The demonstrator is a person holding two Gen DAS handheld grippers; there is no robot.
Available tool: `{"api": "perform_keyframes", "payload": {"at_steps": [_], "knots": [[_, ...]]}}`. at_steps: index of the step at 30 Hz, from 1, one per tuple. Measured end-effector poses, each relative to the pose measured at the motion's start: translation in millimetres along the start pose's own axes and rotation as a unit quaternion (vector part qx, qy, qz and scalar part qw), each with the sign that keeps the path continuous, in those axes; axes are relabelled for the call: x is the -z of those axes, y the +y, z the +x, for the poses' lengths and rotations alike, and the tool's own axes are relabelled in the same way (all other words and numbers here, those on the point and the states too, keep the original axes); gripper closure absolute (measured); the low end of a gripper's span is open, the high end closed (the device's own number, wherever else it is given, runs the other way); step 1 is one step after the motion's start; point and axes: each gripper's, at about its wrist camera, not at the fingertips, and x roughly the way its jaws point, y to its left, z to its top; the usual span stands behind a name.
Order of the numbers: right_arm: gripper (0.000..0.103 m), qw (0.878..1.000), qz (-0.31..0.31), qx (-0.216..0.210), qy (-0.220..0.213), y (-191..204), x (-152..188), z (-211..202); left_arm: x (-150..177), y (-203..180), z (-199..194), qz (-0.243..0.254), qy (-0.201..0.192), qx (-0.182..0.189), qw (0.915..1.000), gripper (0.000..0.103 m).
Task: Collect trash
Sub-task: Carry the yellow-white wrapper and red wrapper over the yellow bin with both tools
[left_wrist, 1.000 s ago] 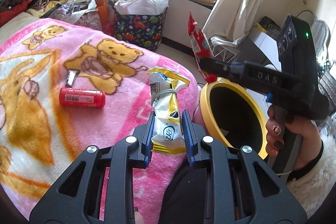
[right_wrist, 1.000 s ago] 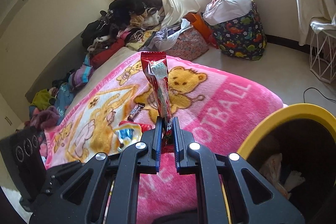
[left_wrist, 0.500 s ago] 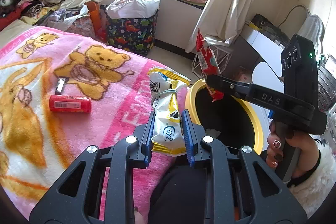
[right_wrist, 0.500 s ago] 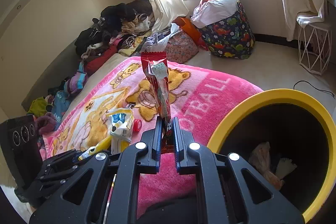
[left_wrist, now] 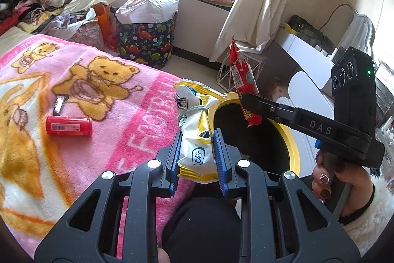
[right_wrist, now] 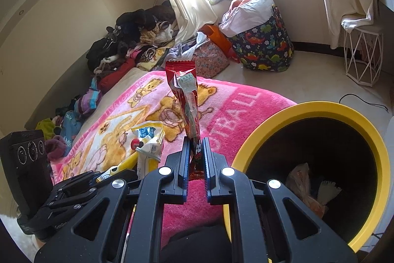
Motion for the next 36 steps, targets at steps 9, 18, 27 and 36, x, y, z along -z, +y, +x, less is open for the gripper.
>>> {"api": "perform_keyframes", "payload": {"at_steps": [9,18,27,36], "knots": [[0.093,1.0,0.013,0.007,-0.016,-9.9,4.7,-17.3,-3.8,-12.9,3.3,0.007,-0.004,0.009,0.9999,0.084],[0.093,0.999,0.03,0.025,-0.025,-21.0,10.9,-32.3,-6.7,-23.9,9.2,0.012,-0.005,0.018,0.9998,0.084],[0.093,0.998,0.045,0.042,-0.032,-34.6,15.0,-42.3,-8.1,-36.0,16.6,0.018,-0.003,0.027,0.9995,0.084],[0.093,0.996,0.06,0.055,-0.042,-49.7,18.0,-53.0,-7.9,-46.0,20.7,0.024,-0.001,0.033,0.9992,0.084]]}}
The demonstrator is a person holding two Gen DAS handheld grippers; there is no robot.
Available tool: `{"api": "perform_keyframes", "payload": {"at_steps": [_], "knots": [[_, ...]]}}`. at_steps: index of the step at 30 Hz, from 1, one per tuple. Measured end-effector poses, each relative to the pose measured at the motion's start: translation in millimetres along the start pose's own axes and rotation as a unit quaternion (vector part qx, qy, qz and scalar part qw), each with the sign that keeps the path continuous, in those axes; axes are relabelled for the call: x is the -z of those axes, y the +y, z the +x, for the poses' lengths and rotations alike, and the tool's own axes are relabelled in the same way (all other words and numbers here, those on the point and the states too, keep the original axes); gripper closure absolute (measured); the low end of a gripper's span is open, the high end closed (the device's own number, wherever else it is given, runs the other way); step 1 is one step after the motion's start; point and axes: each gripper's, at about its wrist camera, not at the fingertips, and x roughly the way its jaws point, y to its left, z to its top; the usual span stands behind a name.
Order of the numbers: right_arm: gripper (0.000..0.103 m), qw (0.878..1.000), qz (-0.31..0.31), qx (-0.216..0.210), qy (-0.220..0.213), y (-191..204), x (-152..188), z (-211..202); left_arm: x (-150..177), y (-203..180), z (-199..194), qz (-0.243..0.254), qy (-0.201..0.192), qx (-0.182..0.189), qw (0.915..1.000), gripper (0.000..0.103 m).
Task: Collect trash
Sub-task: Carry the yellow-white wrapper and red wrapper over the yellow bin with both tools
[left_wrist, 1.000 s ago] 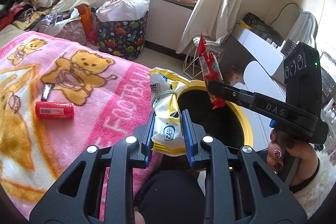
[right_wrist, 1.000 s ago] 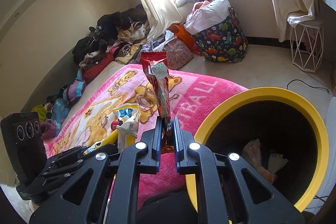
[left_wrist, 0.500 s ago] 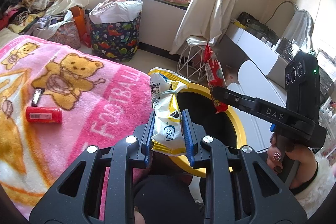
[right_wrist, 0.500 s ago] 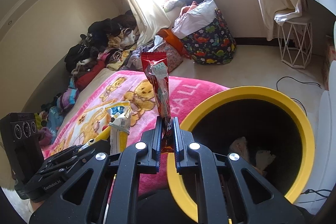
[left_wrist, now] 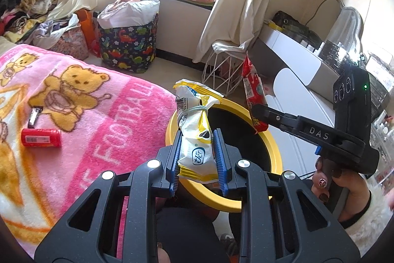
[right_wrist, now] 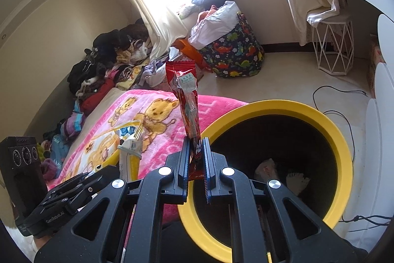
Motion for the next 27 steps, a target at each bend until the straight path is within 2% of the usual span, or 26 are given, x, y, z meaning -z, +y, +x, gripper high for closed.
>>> {"api": "perform_keyframes", "payload": {"at_steps": [14,27], "knots": [[0.093,0.999,0.022,0.028,-0.016,-21.4,-0.4,-11.2,0.5,-14.4,12.2,0.014,0.007,0.011,0.9998,0.084],[0.093,0.996,0.053,0.067,-0.014,-50.1,5.3,-16.9,3.2,-31.0,26.5,0.028,0.019,0.024,0.9991,0.084]]}}
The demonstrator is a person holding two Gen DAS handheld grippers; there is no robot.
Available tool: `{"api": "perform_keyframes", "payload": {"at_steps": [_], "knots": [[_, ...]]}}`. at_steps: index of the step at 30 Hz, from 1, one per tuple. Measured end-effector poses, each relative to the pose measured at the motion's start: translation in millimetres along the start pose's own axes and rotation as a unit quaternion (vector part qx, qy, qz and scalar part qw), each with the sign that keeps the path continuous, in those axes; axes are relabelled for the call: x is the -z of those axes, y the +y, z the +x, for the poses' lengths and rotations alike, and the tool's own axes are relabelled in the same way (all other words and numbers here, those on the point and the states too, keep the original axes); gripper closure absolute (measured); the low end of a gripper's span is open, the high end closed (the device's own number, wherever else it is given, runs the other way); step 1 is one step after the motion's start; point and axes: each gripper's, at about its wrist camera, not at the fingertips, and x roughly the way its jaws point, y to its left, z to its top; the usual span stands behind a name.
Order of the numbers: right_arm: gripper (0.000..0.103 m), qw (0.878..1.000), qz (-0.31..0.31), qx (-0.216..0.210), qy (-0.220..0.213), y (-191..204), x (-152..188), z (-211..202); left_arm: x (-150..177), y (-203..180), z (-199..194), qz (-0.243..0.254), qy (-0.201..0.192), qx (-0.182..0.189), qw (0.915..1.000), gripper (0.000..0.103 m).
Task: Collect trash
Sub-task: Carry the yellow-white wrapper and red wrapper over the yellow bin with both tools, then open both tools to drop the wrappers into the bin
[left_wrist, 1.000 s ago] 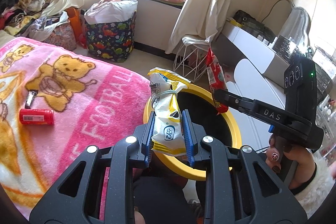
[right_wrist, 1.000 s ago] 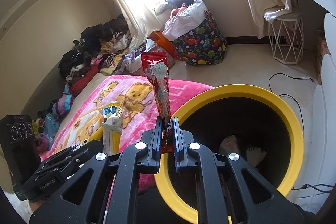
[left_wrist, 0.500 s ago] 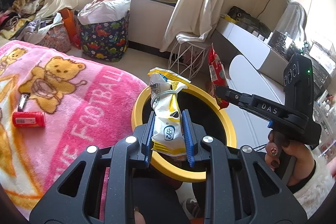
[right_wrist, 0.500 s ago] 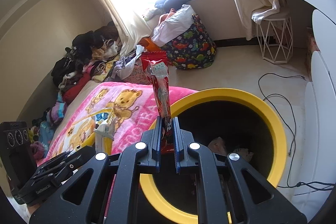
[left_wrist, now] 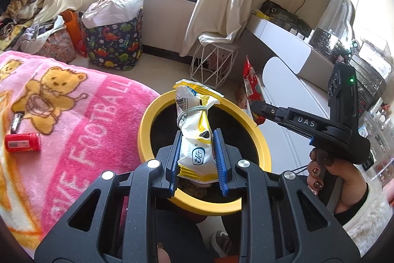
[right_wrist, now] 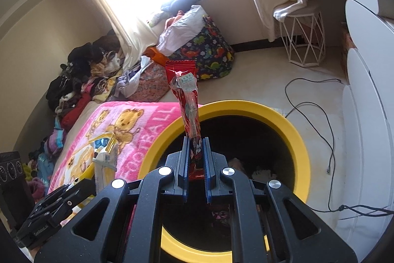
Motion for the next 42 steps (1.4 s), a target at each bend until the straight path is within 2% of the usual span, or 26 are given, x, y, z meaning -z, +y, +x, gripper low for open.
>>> {"api": "perform_keyframes", "payload": {"at_steps": [22,38,40,41,42], "knots": [[0.091,0.998,0.044,0.038,0.011,-34.3,8.0,5.3,8.6,-23.6,37.7,0.026,0.038,0.02,0.9988,0.084],[0.091,0.997,0.053,0.048,0.033,-39.4,12.4,16.4,4.0,-22.6,67.6,0.027,0.054,0.006,0.9982,0.085],[0.085,0.997,0.052,0.04,0.038,-38.3,11.7,17.8,3.4,-21.6,68.8,0.026,0.055,0.002,0.9981,0.085],[0.075,0.997,0.05,0.036,0.043,-37.5,12.3,19.0,3.2,-21.2,70.0,0.025,0.057,0.0,0.9981,0.085],[0.072,0.997,0.048,0.038,0.044,-37.3,11.9,19.3,3.0,-19.8,70.4,0.023,0.058,-0.001,0.9981,0.085]]}}
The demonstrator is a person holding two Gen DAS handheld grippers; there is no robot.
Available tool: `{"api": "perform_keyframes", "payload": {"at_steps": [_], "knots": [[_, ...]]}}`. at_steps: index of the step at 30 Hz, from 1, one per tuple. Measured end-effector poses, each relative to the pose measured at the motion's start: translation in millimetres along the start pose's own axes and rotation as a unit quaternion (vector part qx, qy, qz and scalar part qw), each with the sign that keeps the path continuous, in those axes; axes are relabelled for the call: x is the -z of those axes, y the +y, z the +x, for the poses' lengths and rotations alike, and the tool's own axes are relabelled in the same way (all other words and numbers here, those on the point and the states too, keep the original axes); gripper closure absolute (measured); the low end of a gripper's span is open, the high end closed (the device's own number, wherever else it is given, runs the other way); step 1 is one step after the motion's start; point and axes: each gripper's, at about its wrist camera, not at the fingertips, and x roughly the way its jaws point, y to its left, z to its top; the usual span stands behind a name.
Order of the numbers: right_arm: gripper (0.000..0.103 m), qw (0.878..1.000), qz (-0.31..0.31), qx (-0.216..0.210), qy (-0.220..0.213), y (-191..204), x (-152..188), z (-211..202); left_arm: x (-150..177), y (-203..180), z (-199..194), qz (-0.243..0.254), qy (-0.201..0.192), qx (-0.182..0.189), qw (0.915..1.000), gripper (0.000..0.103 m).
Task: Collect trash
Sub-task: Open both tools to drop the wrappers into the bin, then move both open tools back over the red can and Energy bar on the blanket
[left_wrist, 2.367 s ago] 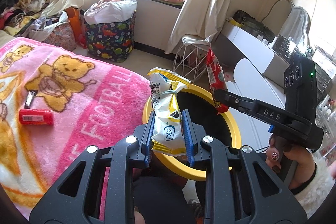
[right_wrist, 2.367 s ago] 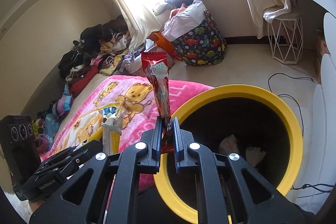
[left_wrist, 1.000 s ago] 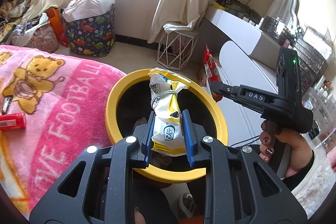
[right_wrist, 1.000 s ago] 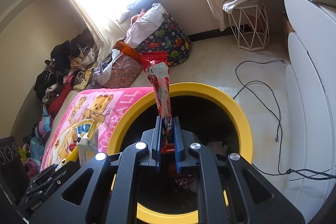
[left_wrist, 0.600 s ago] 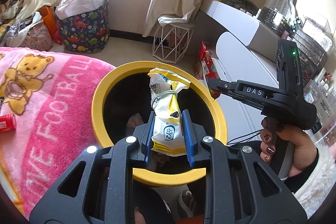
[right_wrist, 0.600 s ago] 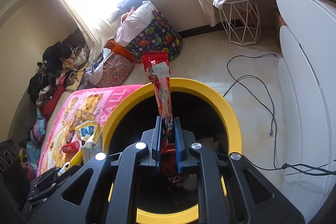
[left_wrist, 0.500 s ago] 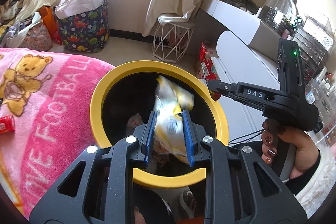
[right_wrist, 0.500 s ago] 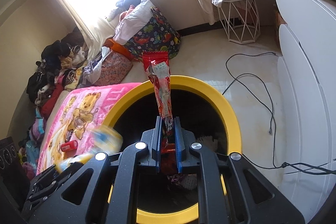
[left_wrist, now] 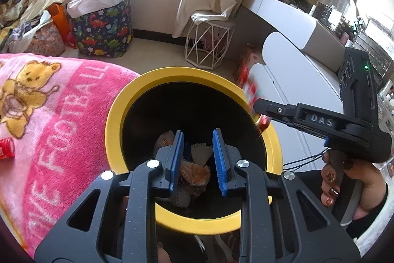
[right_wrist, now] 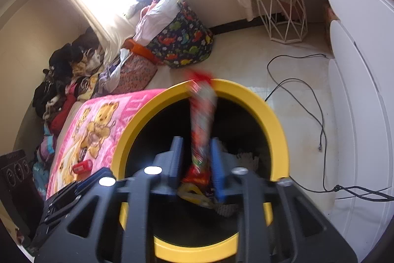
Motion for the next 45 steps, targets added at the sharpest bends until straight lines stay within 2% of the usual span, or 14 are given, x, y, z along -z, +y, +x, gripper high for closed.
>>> {"api": "perform_keyframes", "payload": {"at_steps": [2,4,8,9,13,17,19,21,26,45], "knots": [[0.072,1.0,-0.005,0.002,-0.001,2.8,0.7,-0.5,-0.2,1.9,0.0,-0.004,0.001,-0.005,1.0,0.083],[0.069,1.0,-0.006,0.002,-0.001,4.1,1.1,-0.6,0.2,3.5,-0.2,-0.008,0.004,-0.008,0.9999,0.07],[0.06,1.0,-0.007,0.004,-0.003,5.2,0.6,-2.6,0.6,6.3,-1.5,-0.012,0.006,-0.011,0.9998,0.058],[0.056,1.0,-0.006,0.005,-0.004,5.0,0.6,-3.1,0.5,6.8,-1.8,-0.013,0.007,-0.012,0.9998,0.05],[0.05,1.0,-0.008,0.007,-0.01,5.3,0.3,-8.2,0.1,7.6,-5.1,-0.018,0.005,-0.013,0.9997,0.033],[0.032,1.0,-0.009,0.013,-0.019,5.3,0.0,-14.5,-0.8,7.5,-7.2,-0.018,0.003,-0.014,0.9997,0.021],[0.027,1.0,-0.008,0.013,-0.024,4.9,-0.6,-18.2,-1.8,7.8,-9.1,-0.018,0.001,-0.016,0.9997,0.011],[0.021,0.999,-0.01,0.018,-0.029,5.8,-1.1,-21.8,-2.6,8.5,-11.8,-0.021,-0.001,-0.016,0.9996,0.011],[0.015,0.999,-0.011,0.027,-0.042,8.3,-1.1,-29.4,-5.0,12.8,-18.4,-0.027,-0.009,-0.027,0.9992,0.011],[0.011,0.996,-0.049,0.023,-0.064,39.5,0.3,-38.0,-7.7,37.9,-60.7,-0.05,-0.048,-0.05,0.9963,0.011]]}}
